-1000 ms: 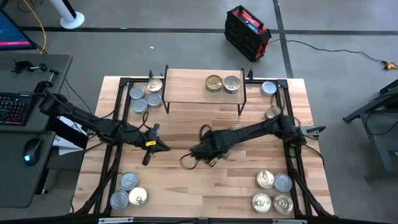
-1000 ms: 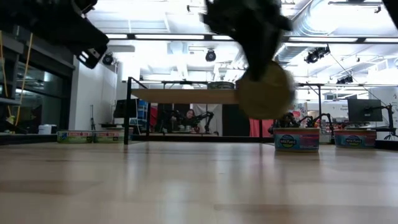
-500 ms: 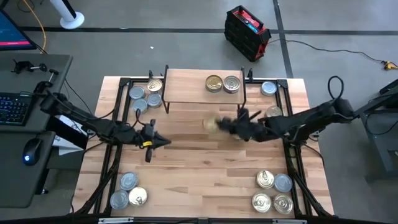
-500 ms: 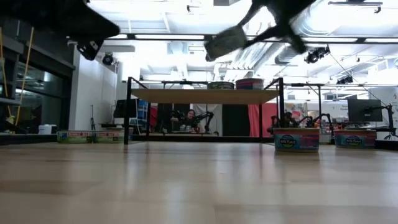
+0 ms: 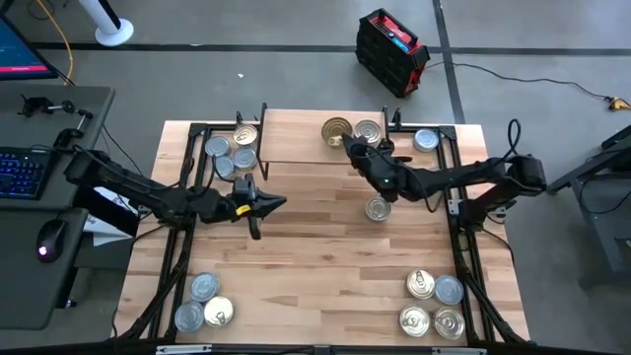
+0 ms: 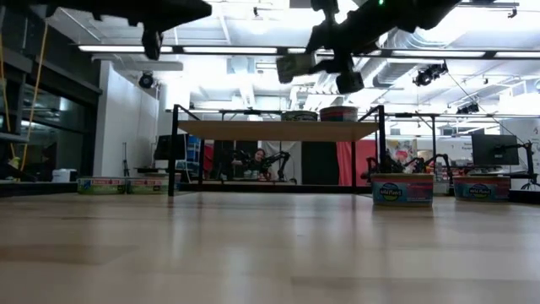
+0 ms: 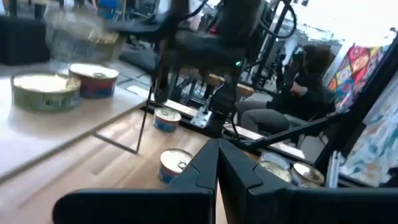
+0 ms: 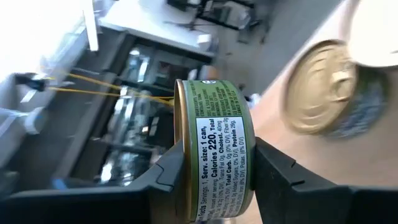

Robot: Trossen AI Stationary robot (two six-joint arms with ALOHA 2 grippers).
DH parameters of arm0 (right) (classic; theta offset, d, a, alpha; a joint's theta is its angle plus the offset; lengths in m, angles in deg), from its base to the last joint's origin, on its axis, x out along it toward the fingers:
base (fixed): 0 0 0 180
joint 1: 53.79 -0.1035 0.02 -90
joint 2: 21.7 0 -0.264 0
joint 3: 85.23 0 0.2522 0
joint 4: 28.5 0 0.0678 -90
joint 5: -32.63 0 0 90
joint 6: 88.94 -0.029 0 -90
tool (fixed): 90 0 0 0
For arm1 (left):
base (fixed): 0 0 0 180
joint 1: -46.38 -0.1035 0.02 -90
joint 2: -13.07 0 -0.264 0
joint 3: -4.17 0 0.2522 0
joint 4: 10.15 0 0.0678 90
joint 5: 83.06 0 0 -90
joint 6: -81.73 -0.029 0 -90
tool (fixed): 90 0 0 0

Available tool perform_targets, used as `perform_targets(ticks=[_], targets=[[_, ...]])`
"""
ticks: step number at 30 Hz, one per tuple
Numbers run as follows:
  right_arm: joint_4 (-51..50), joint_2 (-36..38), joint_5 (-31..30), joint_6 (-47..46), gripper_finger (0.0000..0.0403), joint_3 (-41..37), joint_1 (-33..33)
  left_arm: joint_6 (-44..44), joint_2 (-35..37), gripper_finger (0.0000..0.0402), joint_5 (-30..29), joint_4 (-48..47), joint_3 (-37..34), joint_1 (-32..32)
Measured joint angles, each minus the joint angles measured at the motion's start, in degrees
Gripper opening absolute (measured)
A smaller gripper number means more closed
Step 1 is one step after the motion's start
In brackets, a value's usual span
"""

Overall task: Stack canned seafood by type on shelf
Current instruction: Stack the green tuna can on top of the other green tuna can on the shelf

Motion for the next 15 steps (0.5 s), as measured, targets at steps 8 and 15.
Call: perform_targets(ticks=[8,15], targets=[[-9.90,-0.90,-2.58,-13.09,0.0109,0.97,2.26,-15.68,1.24,0.0000,0.96,-1.01,4.78,-1.34],[-12.34,-3.18,-3.09,-16.36,0.0109,3.25,3.95,-19.14,7.63,0.0000,4.44,-11.41,8.05,-4.85]])
